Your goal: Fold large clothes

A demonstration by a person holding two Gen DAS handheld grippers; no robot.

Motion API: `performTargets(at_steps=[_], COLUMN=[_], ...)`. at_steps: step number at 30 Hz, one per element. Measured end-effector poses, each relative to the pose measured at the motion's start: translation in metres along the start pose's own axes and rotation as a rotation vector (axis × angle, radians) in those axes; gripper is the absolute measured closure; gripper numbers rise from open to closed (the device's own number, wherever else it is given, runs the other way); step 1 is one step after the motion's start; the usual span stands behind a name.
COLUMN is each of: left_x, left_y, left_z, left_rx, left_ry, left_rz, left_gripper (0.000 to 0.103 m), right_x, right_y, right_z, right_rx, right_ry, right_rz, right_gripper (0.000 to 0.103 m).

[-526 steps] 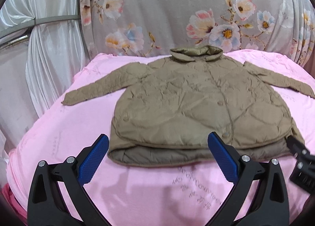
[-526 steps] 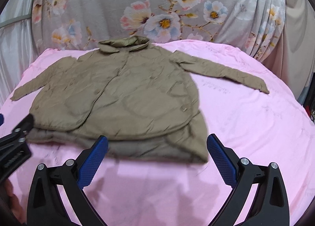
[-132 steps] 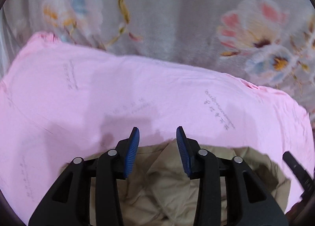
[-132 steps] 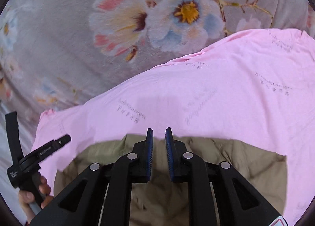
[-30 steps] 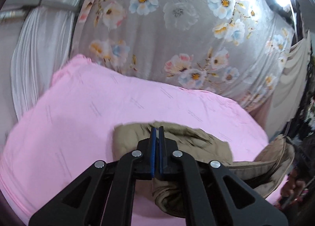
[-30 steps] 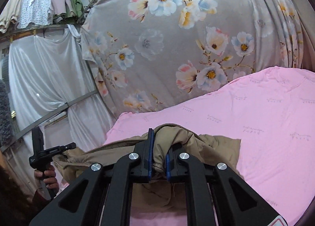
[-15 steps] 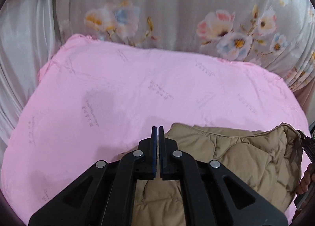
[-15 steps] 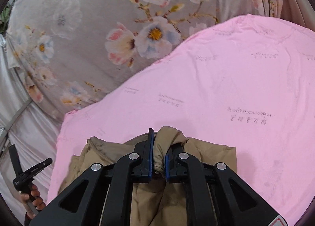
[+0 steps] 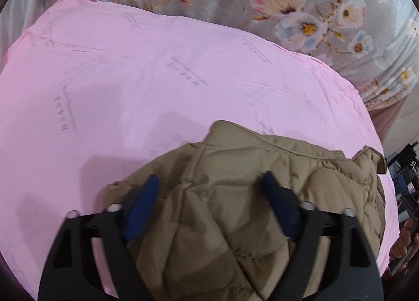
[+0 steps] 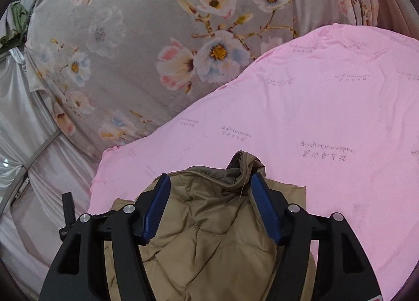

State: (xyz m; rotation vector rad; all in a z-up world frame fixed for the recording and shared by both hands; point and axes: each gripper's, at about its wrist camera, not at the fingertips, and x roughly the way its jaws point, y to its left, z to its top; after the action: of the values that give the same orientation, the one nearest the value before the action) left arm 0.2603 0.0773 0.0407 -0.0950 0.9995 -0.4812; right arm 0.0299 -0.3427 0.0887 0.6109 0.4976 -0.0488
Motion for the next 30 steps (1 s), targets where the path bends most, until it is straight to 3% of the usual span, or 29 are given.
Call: performTargets(at_steps=[4, 7, 12, 13, 14, 16, 21, 26, 30], left_x=[-0.004, -0.019, -0.048, -0.051, -0.055, -0.062, -0.041, 0.015, 0.031], left_y=[-0.008, -0.009, -0.016, -0.019, -0.021, -0.025, -0.027, -0.026, -0.015], left_z=[0.001, 0.005, 0.016, 0.017, 0.019, 0.021, 0.019, 0.001, -0.007], left_rx=[-0.001, -0.029, -0.023, -0.018, -0.012, 0.005, 0.031, 0.068, 0.039], left_ry=[-0.014, -0.061, -0.130, -0.143, -0.156, -0.184, -0.168, -0.103, -0.105], left_rz=[-0.008, -0.018, -0.010, 0.000, 0.014, 0.038, 0.121, 0.236, 0.237], left_gripper=[0.080, 0.090, 0.094, 0.094, 0.094, 0.094, 0.094, 0.094, 0.093], right_x=[0.015, 0.054, 0.113, 0.123, 0.131, 0.129, 0.071, 0.112, 0.136], right_y=[0.008, 0.005, -0.003, -0.008, -0.011, -0.007, 0.016, 0.003, -0.012], right_z=[-0.007, -0.009, 0.004, 0.006, 0.008, 0.012, 0.023, -0.003, -0.027], right_rx=[-0.127, -0.163, -0.119, -0.085, -0.057, -0.063, -0.069, -0.129, -0.142], right_ry=[0.046, 0.107, 0.214, 0.241, 0.274, 0.264, 0.055, 0.168, 0.221], right_rz=[-0.150, -0.199, -0.216, -0.210, -0.195, -0.179, -0.145, -0.331, -0.375], right_gripper=[0.037, 0.037, 0.039, 0.054, 0.080, 0.093, 0.096, 0.096, 0.095])
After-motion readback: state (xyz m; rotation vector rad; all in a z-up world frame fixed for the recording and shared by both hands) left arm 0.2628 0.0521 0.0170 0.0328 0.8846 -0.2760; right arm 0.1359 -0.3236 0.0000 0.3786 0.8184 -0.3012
